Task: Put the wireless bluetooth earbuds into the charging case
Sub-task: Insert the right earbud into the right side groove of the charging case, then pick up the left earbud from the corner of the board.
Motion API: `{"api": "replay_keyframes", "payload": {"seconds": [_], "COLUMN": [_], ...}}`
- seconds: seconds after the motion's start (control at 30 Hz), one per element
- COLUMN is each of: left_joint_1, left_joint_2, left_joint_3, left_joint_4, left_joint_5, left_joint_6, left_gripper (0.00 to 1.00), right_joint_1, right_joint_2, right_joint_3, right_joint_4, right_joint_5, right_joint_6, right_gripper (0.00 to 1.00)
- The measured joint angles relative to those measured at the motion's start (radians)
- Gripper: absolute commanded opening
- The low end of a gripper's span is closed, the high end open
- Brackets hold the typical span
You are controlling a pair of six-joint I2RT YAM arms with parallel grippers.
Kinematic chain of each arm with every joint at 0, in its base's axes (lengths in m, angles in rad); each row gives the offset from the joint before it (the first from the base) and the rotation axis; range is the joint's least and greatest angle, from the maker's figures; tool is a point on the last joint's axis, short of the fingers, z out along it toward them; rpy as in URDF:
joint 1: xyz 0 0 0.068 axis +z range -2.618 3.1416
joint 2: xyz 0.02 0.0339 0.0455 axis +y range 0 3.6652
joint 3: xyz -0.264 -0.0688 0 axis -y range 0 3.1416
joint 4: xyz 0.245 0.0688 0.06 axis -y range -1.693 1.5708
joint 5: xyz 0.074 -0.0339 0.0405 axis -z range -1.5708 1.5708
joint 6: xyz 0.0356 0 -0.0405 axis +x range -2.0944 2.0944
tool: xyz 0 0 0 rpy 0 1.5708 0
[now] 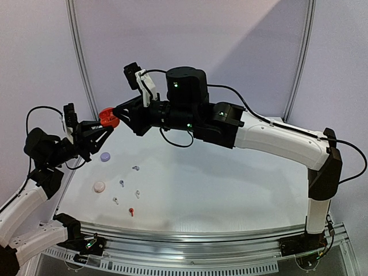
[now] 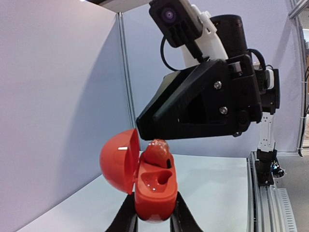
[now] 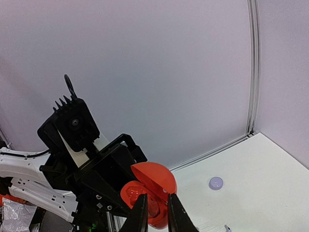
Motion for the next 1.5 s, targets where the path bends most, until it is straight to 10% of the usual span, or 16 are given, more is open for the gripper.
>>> {"api": "replay_keyframes", "payload": {"seconds": [0.5, 0.87, 1.23, 1.5], "left_joint_1": [0.0, 0.0, 0.108, 0.164], "left_joint_2": [0.009, 0.008, -0.084, -0.203], "left_joint_3": [0.0, 0.0, 0.002, 0.075], "left_joint_4": [-0.036, -0.077, -0.277, -0.564], "left_joint_5": [0.002, -0.065, -0.212, -0.285], "left_joint_6": [0.004, -0.01, -0.029, 0.037], "left_gripper": [0.0, 0.0, 0.0, 0.0], "right_joint_1": [0.0, -0.014, -0.035, -0.061], "right_joint_2": [0.003, 0.013, -0.031, 0.055], "right_joint_3": [0.01, 0.028, -0.061, 0.03], "right_joint_4": [-0.06, -0.076, -0.064, -0.352], "right_joint_5": [0.046, 0.084, 0.237, 0.223], "right_joint_6": [-0.009, 0.014, 0.153, 0.228], "right_gripper": [0.13, 0.32, 0.44, 0.48]}}
